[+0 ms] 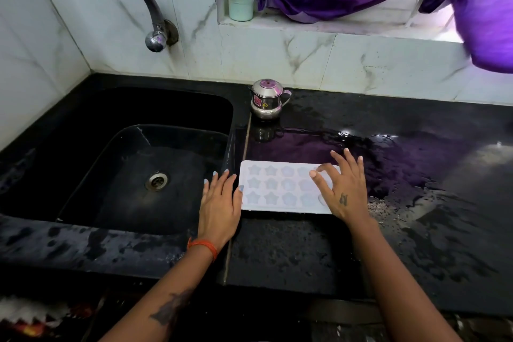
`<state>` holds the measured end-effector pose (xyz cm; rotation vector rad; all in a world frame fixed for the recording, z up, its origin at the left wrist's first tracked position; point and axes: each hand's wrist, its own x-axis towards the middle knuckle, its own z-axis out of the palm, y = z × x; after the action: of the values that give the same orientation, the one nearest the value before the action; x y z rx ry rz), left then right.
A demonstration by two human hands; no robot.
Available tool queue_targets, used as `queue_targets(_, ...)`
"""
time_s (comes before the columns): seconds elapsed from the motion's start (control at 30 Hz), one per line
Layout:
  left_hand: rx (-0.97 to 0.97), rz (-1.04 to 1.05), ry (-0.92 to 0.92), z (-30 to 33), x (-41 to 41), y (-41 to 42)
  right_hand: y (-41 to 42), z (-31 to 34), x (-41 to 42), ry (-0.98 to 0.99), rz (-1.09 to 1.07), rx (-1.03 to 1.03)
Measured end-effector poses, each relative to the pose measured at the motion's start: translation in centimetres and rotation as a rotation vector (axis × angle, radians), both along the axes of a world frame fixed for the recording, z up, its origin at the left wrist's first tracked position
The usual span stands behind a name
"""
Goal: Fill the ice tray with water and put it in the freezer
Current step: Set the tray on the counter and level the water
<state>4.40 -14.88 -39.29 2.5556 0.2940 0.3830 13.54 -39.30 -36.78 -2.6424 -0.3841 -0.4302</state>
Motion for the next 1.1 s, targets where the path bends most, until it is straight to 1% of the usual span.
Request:
queue_targets(0.13, -0.004, 0.0, -0.001, 0.0, 0.0, 0.1, 0.8, 1.6, 0.4, -0.071, 0.018, 0.049)
queue_targets(0.23, 0.001, -0.001, -0.002, 0.0, 0.0, 0.1, 1.7, 2.0, 0.4, -0.113, 0.054, 0.041)
queue_targets(0.47, 0.004, -0.004, -0.006, -0.1, 0.0, 0.0, 2.5, -0.6, -0.2, -0.102, 0.089, -0.05)
queue_targets(0.67, 0.008, -0.006, 0.0, -0.1, 0.2, 0.0, 2.6, -1.0, 0.0, -0.117, 0.105, -0.117)
queue_targets(1.1, 0.009, -0.002, 0.006, 0.1, 0.0, -0.1, 2.5, -1.1, -0.1, -0.059, 0.05, -0.151)
